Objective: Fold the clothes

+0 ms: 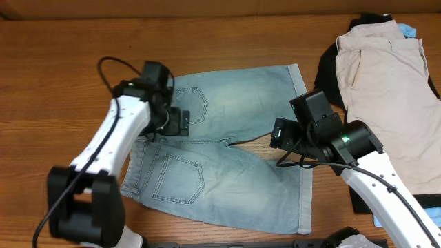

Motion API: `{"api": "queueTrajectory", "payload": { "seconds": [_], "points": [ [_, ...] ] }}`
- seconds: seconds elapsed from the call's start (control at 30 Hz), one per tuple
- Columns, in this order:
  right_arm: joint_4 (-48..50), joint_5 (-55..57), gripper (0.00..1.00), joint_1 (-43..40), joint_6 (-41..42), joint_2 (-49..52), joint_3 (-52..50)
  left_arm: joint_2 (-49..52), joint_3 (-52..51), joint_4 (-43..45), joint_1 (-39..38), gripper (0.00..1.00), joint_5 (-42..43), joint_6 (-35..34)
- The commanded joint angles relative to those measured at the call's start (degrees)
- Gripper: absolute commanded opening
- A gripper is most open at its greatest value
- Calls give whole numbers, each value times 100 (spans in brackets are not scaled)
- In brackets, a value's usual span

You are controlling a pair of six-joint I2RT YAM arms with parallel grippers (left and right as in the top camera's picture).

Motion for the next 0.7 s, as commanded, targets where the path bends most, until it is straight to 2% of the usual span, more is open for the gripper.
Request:
{"api": "queueTrajectory", "payload": {
  "seconds": [0.0, 0.17, 0.4, 0.67],
  "points": [
    [33, 76, 88, -17, -44, 17, 155, 463, 39, 20, -92, 100, -70, 745],
    [37, 79, 88, -17, -44, 17, 155, 1215, 39, 79, -107, 100, -238, 898],
    [83, 188, 88, -17, -44, 22, 96, 2061, 42, 389, 42, 100, -697, 354],
    [621, 190, 88, -17, -44, 614, -120, 2549, 103, 531, 916, 100, -1246, 348]
  ]
}}
